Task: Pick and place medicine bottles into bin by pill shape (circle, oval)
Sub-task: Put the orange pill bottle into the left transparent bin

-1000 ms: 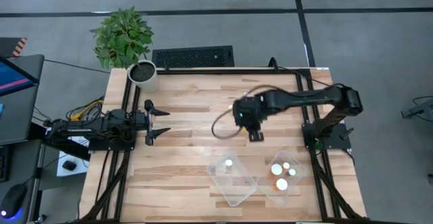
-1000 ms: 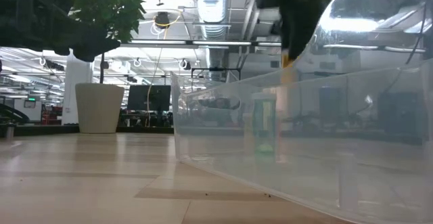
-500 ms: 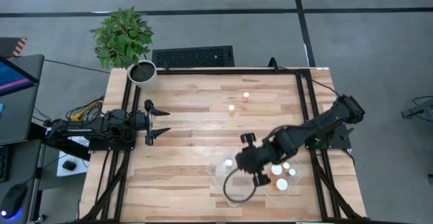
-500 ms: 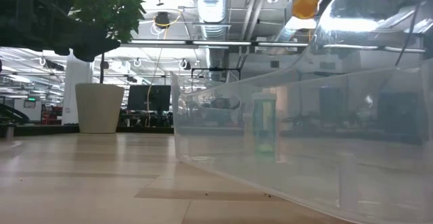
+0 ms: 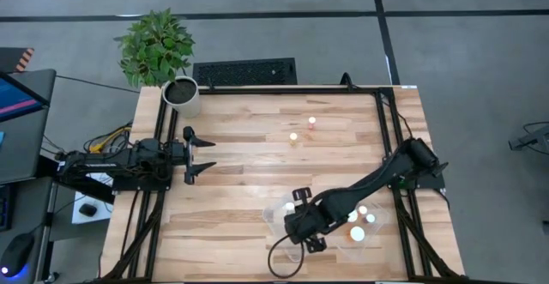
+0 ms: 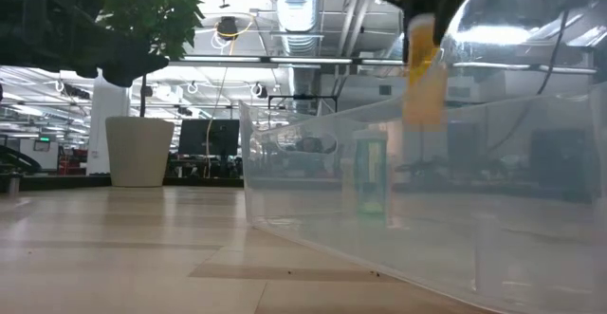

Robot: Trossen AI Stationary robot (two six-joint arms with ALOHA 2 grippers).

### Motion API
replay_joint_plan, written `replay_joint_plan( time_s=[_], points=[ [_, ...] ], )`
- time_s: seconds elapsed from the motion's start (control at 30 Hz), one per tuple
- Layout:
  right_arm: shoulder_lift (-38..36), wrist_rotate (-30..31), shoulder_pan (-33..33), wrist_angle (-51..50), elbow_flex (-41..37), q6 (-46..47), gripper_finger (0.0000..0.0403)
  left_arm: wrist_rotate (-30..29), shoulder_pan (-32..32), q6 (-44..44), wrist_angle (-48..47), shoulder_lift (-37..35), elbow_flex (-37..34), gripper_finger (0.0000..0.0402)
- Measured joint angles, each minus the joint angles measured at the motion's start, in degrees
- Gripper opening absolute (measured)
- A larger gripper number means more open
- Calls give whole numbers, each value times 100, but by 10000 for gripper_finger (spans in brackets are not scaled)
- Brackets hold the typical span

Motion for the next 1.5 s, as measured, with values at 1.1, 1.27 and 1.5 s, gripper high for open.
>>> replay_joint_plan(
  time_s=[1.1,1.27,1.5],
  points=[
    [479,-304,-328,85,-149,239,134,1,-1,0,1,0,0,293],
    [477,-295,-382,264,-149,150,134,2,-2,0,1,0,-1,293],
    [477,-262,-419,344,-251,132,134,-1,0,0,1,0,0,293]
  ],
)
